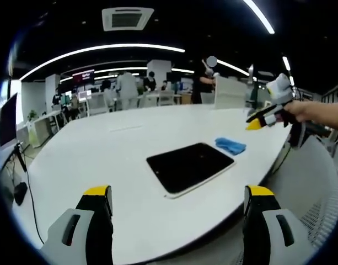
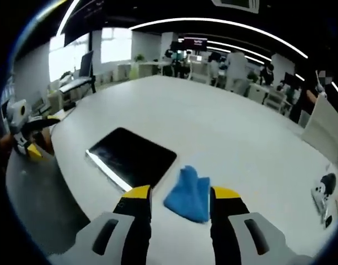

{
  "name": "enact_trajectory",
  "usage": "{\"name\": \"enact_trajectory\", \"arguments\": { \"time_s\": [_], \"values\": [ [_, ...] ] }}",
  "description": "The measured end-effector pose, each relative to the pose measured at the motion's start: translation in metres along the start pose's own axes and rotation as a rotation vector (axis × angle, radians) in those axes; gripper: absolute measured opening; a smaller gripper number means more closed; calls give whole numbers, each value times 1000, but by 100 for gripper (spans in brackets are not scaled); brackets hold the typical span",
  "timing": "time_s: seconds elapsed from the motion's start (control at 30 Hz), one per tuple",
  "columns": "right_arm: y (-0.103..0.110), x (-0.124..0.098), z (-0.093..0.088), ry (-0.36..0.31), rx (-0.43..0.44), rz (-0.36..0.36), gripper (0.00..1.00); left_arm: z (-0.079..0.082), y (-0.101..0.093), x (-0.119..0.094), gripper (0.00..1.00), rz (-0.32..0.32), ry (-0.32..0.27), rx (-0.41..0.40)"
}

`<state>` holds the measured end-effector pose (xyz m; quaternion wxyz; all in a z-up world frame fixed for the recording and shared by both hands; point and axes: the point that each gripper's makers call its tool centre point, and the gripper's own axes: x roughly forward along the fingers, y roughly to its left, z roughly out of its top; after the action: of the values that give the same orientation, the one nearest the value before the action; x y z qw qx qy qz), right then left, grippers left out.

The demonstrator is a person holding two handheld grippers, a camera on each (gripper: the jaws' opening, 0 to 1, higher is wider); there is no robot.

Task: Wipe the mirror surface with the cleaning cloth until all visible marks leave the cleaned area.

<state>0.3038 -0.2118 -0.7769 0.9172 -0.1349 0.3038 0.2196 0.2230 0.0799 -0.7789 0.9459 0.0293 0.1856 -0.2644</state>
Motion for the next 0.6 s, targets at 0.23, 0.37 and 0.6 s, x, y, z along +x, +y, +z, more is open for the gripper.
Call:
{"name": "enact_trajectory", "arguments": {
  "time_s": [0.23,0.37,0.6],
  "values": [
    [-3,22,-8,48,-24,-13,35,1,2,0,99,11,-4,6],
    [-9,36,-14,79,-35,-21,35,3,1,-1,99,9,-20,8],
    [-18,54,-27,117,-39,-41,33,4,0,0,99,-1,-25,5]
  ]
}}
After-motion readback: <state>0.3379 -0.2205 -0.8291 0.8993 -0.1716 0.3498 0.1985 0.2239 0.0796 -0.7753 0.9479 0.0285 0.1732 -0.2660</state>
